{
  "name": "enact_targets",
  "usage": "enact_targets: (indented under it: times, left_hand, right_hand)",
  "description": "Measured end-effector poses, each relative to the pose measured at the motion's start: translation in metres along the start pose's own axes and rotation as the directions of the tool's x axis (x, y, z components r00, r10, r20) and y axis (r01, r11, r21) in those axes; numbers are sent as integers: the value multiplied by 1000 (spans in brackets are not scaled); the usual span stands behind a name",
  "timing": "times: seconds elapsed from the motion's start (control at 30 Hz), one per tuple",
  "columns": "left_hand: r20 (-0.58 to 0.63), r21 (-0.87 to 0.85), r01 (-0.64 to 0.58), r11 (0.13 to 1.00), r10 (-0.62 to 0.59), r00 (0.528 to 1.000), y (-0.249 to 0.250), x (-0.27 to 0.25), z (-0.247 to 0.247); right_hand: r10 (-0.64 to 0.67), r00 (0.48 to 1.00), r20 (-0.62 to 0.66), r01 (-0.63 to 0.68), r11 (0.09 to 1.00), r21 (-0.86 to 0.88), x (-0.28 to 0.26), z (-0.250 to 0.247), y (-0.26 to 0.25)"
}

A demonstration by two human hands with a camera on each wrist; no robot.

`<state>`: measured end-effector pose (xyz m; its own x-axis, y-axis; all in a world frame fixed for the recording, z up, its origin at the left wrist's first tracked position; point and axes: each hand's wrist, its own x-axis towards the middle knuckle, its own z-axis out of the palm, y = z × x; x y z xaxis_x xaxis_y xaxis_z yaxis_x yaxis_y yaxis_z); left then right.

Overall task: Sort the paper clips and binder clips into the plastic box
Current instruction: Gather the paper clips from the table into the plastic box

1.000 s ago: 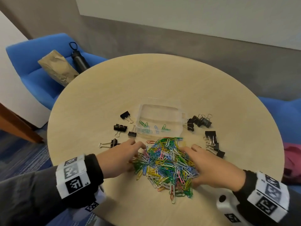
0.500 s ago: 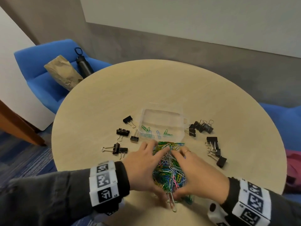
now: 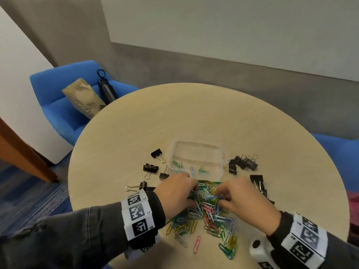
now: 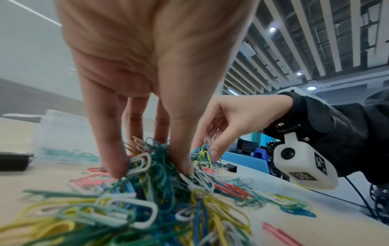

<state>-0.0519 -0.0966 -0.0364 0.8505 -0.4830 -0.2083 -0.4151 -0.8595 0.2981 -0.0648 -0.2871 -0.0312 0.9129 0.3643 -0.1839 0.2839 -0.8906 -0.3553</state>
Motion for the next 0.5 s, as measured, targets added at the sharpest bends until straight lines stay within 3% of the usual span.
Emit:
enact_targets:
  times: [0.33, 0.5]
  left_hand:
    - [-54, -167, 3, 986, -12, 998, -6, -1, -8]
    - [-85, -170, -21, 985, 7, 996, -6, -3, -10]
  right_hand:
    - [-17, 1000, -26, 19, 994, 108, 19, -36, 0]
    - [-81, 965, -250, 118, 984, 137, 33, -52, -10]
